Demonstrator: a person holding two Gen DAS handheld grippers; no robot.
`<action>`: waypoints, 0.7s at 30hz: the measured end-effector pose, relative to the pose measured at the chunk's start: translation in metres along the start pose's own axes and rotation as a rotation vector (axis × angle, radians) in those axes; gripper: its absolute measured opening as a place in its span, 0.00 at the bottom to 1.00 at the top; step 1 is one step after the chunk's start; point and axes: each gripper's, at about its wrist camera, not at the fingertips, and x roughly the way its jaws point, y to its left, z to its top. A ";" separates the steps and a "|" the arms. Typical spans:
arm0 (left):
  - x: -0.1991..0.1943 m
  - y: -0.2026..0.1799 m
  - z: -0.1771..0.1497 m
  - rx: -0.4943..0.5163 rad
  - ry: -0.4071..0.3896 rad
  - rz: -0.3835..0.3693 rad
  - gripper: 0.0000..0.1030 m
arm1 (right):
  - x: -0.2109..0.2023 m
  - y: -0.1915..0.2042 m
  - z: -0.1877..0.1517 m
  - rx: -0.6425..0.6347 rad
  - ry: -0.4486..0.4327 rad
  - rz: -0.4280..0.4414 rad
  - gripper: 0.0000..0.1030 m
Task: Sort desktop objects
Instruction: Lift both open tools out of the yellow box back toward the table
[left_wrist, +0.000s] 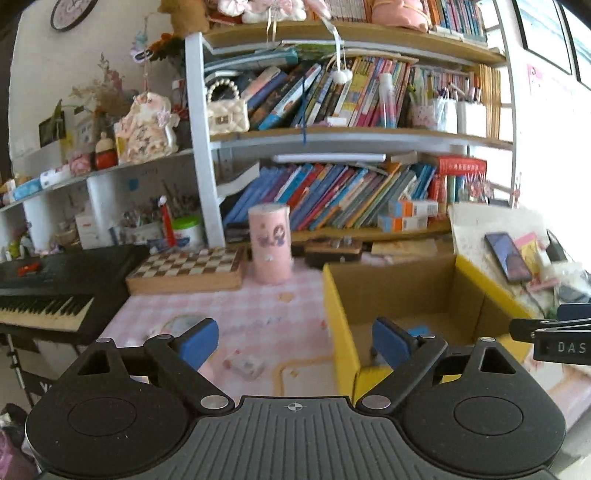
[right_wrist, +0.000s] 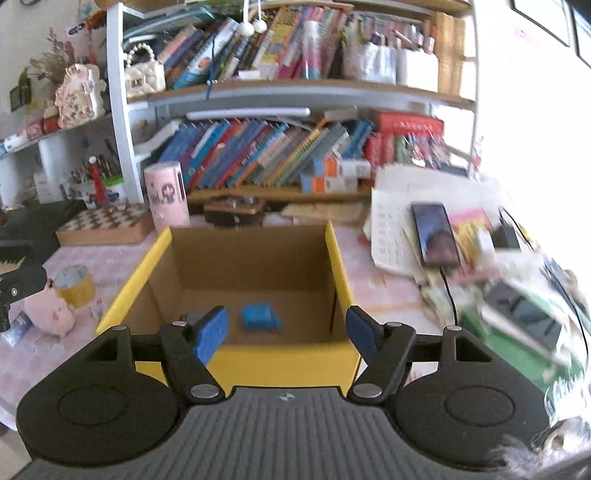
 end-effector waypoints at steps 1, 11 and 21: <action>-0.004 0.004 -0.006 0.000 0.008 -0.003 0.90 | -0.006 0.006 -0.007 0.000 0.001 -0.007 0.66; -0.043 0.054 -0.065 -0.015 0.101 0.026 0.90 | -0.045 0.085 -0.071 0.011 0.082 -0.002 0.66; -0.076 0.102 -0.094 0.012 0.144 0.036 0.90 | -0.066 0.148 -0.099 0.003 0.152 0.053 0.66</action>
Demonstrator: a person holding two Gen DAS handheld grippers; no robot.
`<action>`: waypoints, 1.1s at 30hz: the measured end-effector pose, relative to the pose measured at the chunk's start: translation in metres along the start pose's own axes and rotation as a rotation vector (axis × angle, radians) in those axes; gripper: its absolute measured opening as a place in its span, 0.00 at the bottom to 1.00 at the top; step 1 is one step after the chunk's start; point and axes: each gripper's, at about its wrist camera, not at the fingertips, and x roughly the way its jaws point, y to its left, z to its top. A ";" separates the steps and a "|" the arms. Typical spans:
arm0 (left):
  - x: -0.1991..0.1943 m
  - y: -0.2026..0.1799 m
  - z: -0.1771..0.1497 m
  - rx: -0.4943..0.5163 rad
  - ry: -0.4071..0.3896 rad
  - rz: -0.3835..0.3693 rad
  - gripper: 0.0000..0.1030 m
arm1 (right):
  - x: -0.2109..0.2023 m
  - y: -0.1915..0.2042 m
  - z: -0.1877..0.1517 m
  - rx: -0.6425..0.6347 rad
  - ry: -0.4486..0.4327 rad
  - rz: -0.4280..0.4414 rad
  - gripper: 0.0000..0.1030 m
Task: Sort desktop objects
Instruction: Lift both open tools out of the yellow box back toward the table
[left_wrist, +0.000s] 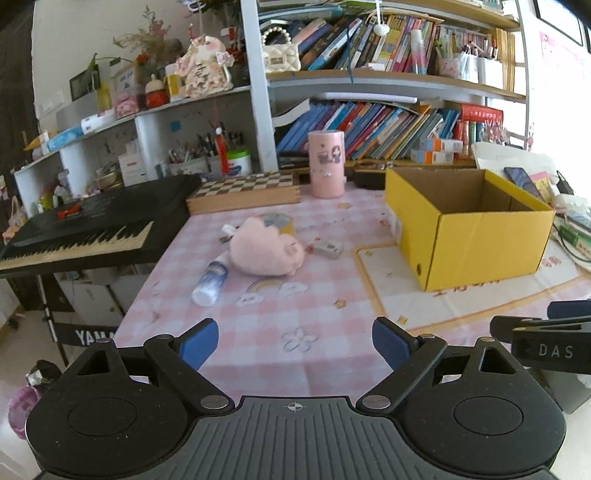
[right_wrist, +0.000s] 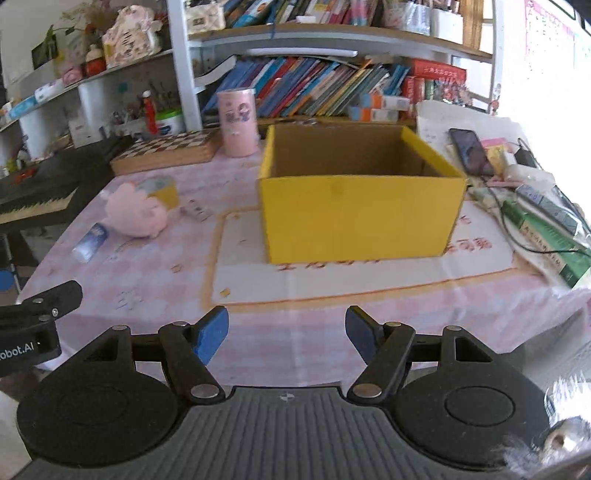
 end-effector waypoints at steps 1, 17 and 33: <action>-0.002 0.004 -0.002 -0.002 0.003 0.003 0.90 | 0.000 0.005 -0.001 -0.003 0.005 0.005 0.66; -0.020 0.061 -0.020 -0.056 0.009 0.032 0.90 | -0.010 0.071 -0.009 -0.081 -0.005 0.072 0.67; -0.025 0.095 -0.026 -0.093 -0.007 0.038 0.90 | -0.009 0.106 -0.007 -0.131 0.006 0.093 0.67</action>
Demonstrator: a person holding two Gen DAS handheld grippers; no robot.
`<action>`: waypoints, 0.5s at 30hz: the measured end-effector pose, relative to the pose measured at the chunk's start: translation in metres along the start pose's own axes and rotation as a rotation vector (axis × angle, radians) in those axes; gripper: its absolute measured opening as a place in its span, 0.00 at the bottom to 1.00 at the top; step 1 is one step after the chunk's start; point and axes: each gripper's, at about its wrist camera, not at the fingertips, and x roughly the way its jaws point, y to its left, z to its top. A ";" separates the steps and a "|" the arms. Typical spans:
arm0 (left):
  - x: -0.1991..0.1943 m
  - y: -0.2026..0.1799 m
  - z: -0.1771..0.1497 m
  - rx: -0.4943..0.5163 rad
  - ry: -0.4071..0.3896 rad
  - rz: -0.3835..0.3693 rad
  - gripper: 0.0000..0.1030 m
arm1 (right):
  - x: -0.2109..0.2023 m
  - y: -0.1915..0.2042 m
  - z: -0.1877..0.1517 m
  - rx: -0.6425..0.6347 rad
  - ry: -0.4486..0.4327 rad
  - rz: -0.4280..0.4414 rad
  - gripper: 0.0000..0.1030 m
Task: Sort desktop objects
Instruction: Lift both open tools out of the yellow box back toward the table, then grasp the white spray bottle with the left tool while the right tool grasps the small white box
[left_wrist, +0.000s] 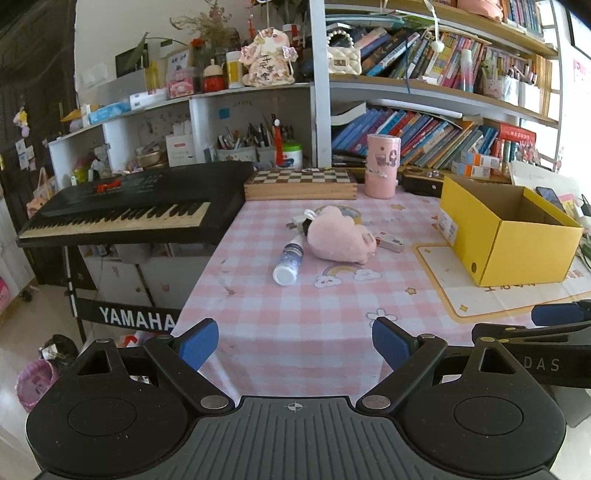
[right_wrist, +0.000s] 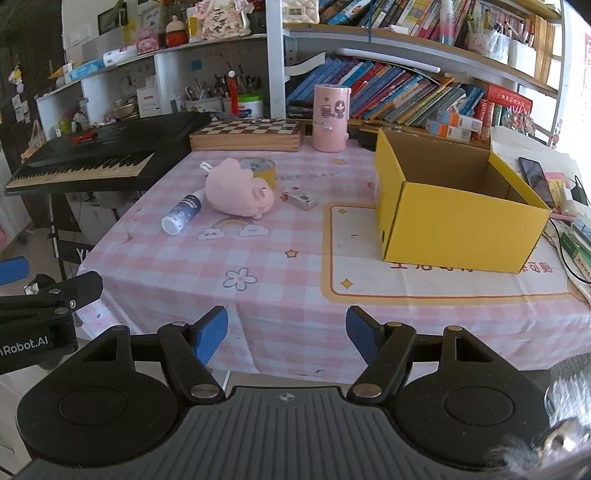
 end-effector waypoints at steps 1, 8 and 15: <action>0.000 0.002 0.000 -0.005 0.000 0.001 0.90 | 0.001 0.002 0.001 -0.004 0.001 0.002 0.67; 0.005 0.004 0.003 -0.014 -0.005 -0.007 0.90 | 0.003 0.008 0.006 -0.027 -0.006 -0.001 0.66; 0.019 0.000 0.008 -0.008 0.001 -0.020 0.90 | 0.016 0.008 0.013 -0.049 0.005 0.001 0.65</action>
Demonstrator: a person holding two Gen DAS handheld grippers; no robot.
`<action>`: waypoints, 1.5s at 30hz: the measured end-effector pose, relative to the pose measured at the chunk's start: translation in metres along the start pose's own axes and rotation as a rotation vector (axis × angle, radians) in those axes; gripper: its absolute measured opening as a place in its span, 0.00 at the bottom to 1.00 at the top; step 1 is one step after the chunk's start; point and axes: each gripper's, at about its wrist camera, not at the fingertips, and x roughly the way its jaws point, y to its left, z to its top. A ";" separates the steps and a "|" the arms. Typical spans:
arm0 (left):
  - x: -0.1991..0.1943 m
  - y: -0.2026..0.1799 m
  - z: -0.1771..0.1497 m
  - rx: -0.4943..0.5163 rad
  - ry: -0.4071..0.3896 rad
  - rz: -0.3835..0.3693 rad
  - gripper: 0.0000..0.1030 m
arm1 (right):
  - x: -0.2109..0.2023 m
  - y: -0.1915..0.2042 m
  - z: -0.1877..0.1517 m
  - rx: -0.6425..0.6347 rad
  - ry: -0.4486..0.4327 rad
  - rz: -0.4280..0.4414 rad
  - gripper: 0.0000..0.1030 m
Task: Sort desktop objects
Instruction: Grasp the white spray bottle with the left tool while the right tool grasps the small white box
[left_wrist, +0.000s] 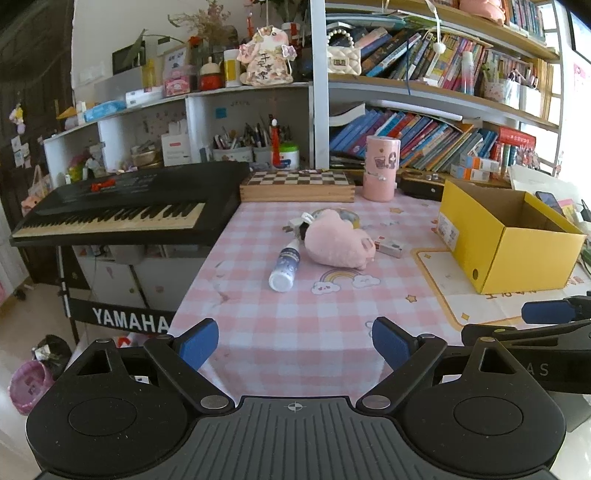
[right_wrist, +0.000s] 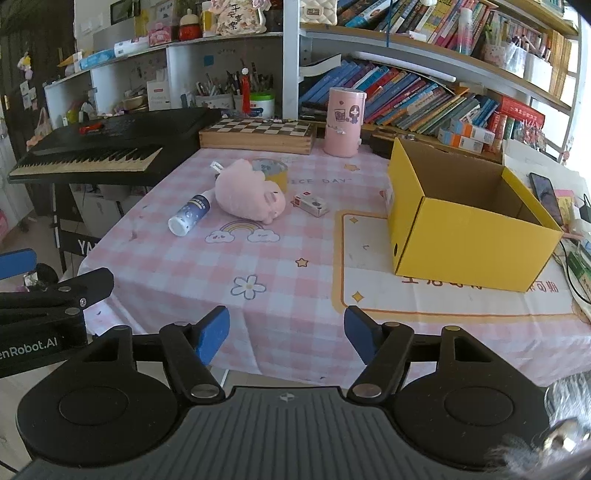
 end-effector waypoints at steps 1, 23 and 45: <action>0.003 0.000 0.001 -0.001 0.005 0.001 0.90 | 0.003 0.000 0.001 0.000 0.003 0.001 0.65; 0.132 -0.009 0.055 -0.065 0.129 0.065 0.84 | 0.137 -0.046 0.085 0.005 0.088 0.062 0.55; 0.259 -0.001 0.072 -0.043 0.318 0.126 0.62 | 0.275 -0.061 0.140 -0.086 0.168 0.071 0.53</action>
